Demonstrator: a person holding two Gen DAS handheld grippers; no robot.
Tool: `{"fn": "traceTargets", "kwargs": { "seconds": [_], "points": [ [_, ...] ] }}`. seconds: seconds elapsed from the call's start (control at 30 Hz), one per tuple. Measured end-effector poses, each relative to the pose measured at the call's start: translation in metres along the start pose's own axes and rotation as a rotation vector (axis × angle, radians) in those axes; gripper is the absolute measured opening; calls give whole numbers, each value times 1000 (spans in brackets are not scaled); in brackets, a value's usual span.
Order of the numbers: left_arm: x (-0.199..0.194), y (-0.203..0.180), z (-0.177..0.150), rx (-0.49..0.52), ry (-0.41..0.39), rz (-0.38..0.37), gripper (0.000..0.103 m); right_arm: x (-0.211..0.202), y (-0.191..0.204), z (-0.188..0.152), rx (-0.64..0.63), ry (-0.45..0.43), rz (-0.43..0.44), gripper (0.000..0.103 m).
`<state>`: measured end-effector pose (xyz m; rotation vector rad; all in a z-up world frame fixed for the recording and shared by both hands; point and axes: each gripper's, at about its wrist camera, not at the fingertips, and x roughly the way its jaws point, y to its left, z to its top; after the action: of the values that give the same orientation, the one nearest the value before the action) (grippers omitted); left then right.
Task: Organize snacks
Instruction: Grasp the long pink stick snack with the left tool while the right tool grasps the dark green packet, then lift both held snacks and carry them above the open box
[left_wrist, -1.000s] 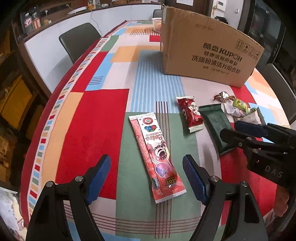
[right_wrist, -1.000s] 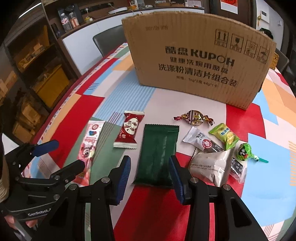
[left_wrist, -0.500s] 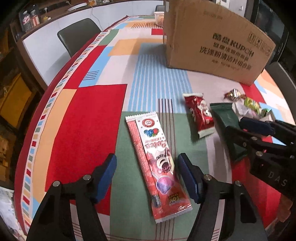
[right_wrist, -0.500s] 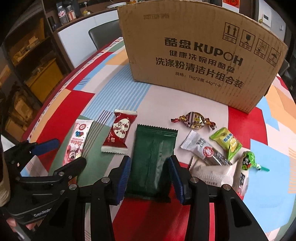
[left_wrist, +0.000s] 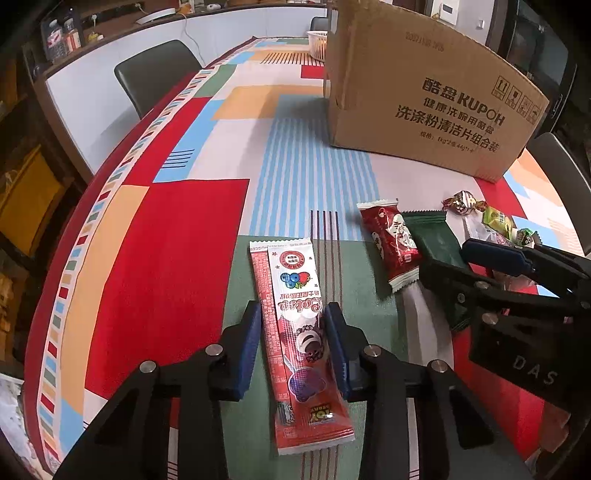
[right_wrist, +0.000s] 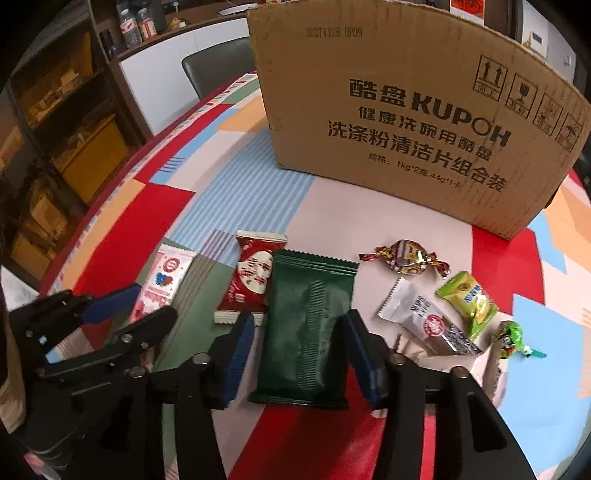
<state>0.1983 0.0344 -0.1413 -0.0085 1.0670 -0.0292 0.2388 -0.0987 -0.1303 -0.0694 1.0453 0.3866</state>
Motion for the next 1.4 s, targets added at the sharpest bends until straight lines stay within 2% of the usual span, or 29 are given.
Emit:
{"fn": "traceTargets", "kwargs": {
  "seconds": [0.07,0.17,0.27,0.6,0.83,1.4],
  "points": [
    [0,0,0,3,-3,2,33,1,0,0,2,-2,-7,53],
    [-2,2,-1,-4,-7,-12,31,9,3,0,-22,19,-65,52],
    [-3,2,-1,-7,-10,-23,29,10,6,-1,-30,5,-80,47],
    [-33,-10,7,14,-79,-49,27,-7,-4,-6,12,-27,-28,45],
    [-70,-16,19,27,-171,-67,27,-46,-9,-2,41,-114,-2,45],
    [-145,-37,77,84,-397,-100,27,-156,-25,33,50,-395,-35,45]
  ]
}}
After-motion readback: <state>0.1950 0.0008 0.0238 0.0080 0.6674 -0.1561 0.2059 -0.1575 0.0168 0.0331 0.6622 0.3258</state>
